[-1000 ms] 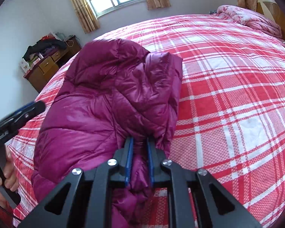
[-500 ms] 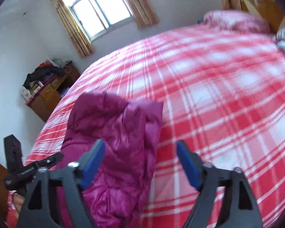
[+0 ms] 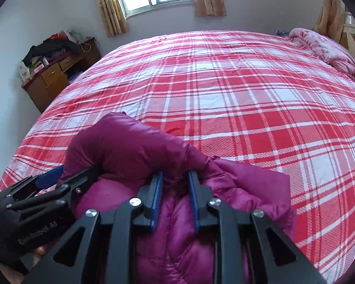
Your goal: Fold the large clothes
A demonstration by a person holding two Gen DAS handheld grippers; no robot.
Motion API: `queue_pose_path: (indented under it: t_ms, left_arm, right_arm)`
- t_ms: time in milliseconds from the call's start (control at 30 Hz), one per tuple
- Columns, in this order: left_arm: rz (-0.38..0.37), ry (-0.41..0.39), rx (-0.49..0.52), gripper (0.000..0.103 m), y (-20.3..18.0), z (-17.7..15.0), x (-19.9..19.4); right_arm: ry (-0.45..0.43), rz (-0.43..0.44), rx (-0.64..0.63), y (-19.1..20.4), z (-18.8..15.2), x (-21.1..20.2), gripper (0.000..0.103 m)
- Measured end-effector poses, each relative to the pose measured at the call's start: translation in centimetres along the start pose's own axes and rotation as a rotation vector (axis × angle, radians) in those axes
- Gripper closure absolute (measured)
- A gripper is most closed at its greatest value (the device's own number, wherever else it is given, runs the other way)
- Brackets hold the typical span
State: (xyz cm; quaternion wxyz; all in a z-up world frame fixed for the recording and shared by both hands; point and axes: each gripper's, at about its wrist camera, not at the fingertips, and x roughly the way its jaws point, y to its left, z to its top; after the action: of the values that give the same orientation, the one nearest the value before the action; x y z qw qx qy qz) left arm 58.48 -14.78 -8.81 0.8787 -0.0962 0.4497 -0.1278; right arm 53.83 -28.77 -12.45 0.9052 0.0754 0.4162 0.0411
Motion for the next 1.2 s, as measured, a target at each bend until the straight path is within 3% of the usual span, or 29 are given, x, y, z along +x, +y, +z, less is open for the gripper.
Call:
queue_pose_path:
  t_ms: [100, 200, 333, 533, 600, 667, 700, 800, 933, 1100, 1200]
  left_arm:
    - [-0.005, 0.050, -0.036, 0.020, 0.6, -0.4, 1.5]
    - [0.078, 0.025, 0.049, 0.019, -1.3, -1.1, 1.6]
    - [0.125, 0.018, 0.060, 0.013, -1.6, -0.8, 2.5]
    - [0.079, 0.046, 0.075, 0.013, -0.5, -0.9, 0.2]
    - [0.070, 0.007, 0.104, 0.013, -0.3, -1.2, -2.5]
    - [0.051, -0.058, 0.148, 0.013, 0.5, -1.9, -6.0]
    - [0.042, -0.078, 0.155, 0.014, 1.0, -2.1, -7.2]
    - [-0.014, -0.094, 0.107, 0.014, 3.4, -3.6, -9.7]
    - [-0.176, -0.073, -0.036, 0.014, 5.9, -5.6, -8.9]
    - [-0.290, 0.012, -0.076, 0.014, 5.0, -7.4, -5.9]
    - [-0.355, 0.059, -0.082, 0.014, 4.2, -7.8, -4.4]
  right_arm:
    - [0.027, 0.002, 0.012, -0.5, -0.2, 0.9, 0.083]
    - [0.028, 0.022, 0.026, -0.8, -0.5, 1.4, 0.084]
    - [0.041, 0.078, 0.091, -2.1, -0.3, 2.2, 0.087]
    - [0.045, 0.049, 0.076, -1.3, -0.1, -0.4, 0.081]
    - [0.023, 0.073, 0.105, -1.6, 0.0, -3.2, 0.064]
    - [-0.043, 0.105, 0.130, -2.2, -0.4, -6.2, 0.031]
    - [-0.082, 0.119, 0.144, -2.7, -0.8, -7.9, 0.027]
    - [-0.096, 0.168, 0.198, -4.8, -3.2, -10.7, 0.024]
    - [-0.055, 0.198, 0.288, -7.0, -6.4, -10.2, 0.024]
    - [0.004, 0.205, 0.311, -7.1, -8.8, -7.7, 0.023]
    - [-0.035, 0.240, 0.331, -7.5, -9.5, -7.3, 0.021]
